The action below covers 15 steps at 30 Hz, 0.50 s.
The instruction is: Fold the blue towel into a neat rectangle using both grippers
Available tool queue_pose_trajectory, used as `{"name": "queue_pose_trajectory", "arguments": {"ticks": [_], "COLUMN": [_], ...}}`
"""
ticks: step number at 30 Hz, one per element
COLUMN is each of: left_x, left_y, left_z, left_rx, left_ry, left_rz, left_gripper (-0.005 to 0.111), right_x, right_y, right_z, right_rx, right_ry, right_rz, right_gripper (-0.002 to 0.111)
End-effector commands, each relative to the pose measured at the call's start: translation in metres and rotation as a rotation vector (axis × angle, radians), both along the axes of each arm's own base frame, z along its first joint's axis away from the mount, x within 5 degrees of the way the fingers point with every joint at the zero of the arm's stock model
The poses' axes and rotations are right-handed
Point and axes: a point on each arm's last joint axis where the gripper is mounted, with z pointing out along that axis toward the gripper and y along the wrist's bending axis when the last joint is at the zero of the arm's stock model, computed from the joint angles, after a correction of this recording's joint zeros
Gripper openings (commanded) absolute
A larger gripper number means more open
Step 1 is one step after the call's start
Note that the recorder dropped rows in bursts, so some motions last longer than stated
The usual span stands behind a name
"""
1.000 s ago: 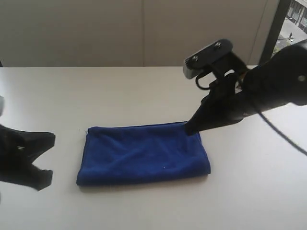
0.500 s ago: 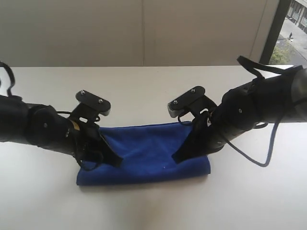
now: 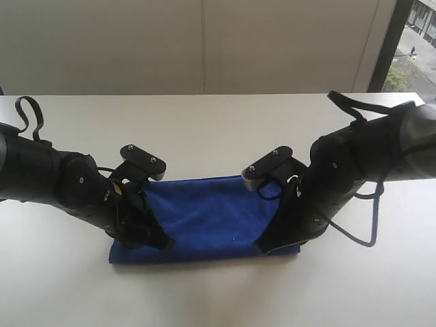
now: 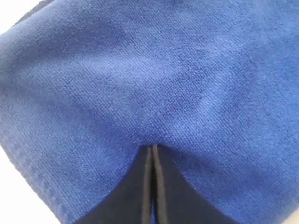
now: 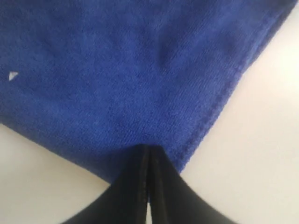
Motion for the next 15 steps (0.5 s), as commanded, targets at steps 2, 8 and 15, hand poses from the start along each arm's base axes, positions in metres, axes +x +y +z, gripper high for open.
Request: {"name": "queue_pose_trajectory", "arguments": {"ticks": [2,8,15], "left_x": [-0.009,-0.011,-0.003], "left_y": [0.001,0.002,-0.003], "left_z": [-0.01,-0.008,0.052], "left_rx": [0.048,0.053,-0.059], "left_ry": [0.089,0.099,-0.085], "left_rz": [-0.041,-0.048,-0.044], "left_gripper": [0.0,0.0,0.0], "right_x": [-0.005,0.002,0.028], "right_y": [-0.004,-0.002,0.006], "right_z": [-0.012,0.007,0.072], "right_rx": [-0.056,-0.049,0.012], "right_ry": [0.079,0.004,-0.213], "right_rz": [0.018,0.035,0.037], "right_gripper": [0.0,0.0,0.0]}}
